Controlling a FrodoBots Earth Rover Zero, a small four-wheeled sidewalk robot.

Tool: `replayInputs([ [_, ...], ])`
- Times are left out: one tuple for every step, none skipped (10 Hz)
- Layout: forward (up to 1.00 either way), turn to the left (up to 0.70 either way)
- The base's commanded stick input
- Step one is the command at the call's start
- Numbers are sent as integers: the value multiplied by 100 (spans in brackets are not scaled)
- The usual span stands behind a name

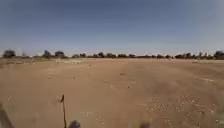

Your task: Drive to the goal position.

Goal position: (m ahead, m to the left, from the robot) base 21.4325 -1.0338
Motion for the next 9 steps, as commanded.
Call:
replayInputs([
  [70,0],
  [70,0],
  [70,0],
  [70,0],
  [70,0],
  [70,0],
  [70,0],
  [70,0],
  [70,0],
])
